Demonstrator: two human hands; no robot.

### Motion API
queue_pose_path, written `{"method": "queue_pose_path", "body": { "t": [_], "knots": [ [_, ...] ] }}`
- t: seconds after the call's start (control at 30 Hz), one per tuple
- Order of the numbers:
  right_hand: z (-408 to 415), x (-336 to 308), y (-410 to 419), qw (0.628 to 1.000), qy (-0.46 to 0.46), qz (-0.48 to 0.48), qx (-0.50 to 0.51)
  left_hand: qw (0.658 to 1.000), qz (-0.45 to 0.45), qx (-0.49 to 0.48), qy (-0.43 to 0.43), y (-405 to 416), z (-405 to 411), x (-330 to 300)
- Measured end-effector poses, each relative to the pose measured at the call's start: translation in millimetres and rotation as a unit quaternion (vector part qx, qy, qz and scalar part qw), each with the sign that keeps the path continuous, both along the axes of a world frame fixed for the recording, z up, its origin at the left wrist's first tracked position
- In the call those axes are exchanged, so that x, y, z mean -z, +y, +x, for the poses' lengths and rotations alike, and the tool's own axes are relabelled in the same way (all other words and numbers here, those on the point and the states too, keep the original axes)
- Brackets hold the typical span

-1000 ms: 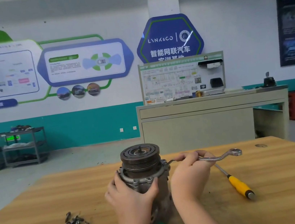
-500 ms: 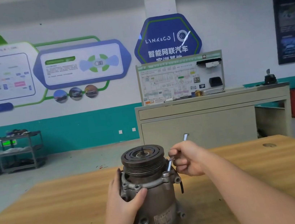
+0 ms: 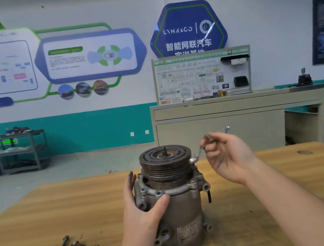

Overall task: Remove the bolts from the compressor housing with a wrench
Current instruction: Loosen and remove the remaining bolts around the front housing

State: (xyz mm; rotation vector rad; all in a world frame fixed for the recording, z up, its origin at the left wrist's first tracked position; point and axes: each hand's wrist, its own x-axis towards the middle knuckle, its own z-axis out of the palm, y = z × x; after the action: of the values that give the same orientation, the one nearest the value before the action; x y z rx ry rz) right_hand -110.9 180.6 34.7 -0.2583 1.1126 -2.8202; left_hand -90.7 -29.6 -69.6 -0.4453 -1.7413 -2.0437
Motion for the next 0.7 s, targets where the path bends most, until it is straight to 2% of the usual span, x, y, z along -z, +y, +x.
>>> {"method": "queue_pose_path", "body": {
  "t": [0.07,0.13,0.27,0.4,0.53,0.57,0.6,0.7],
  "knots": [
    [16.6,2.7,0.4,0.998,0.041,0.015,0.05,1.0,-0.001,0.005,-0.004,-1.2,1.7,-0.1],
    [31.8,8.5,-2.4,0.983,0.094,0.068,0.145,1.0,-0.006,0.008,-0.01,-3.8,1.9,0.2],
    [55.2,18.0,-10.3,0.913,0.212,0.178,0.299,0.999,-0.039,-0.001,-0.008,-5.7,2.0,0.8],
    [69.6,18.7,-22.7,0.863,0.285,0.246,0.336,0.999,-0.039,0.0,-0.006,-7.4,5.1,-0.8],
    [75.2,21.0,-36.9,0.826,0.345,0.31,0.321,0.999,-0.036,-0.005,-0.012,-9.2,8.6,-3.6],
    [76.2,22.4,-39.3,0.798,0.374,0.34,0.327,0.999,-0.04,-0.004,-0.013,-9.0,9.4,-4.3],
    [77.0,23.2,-41.0,0.755,0.411,0.374,0.347,0.999,-0.046,-0.004,-0.013,-8.7,9.7,-5.0],
    [78.4,23.9,-43.4,0.599,0.507,0.465,0.41,0.998,-0.066,-0.011,-0.01,-9.9,8.1,-5.0]
  ]
}}
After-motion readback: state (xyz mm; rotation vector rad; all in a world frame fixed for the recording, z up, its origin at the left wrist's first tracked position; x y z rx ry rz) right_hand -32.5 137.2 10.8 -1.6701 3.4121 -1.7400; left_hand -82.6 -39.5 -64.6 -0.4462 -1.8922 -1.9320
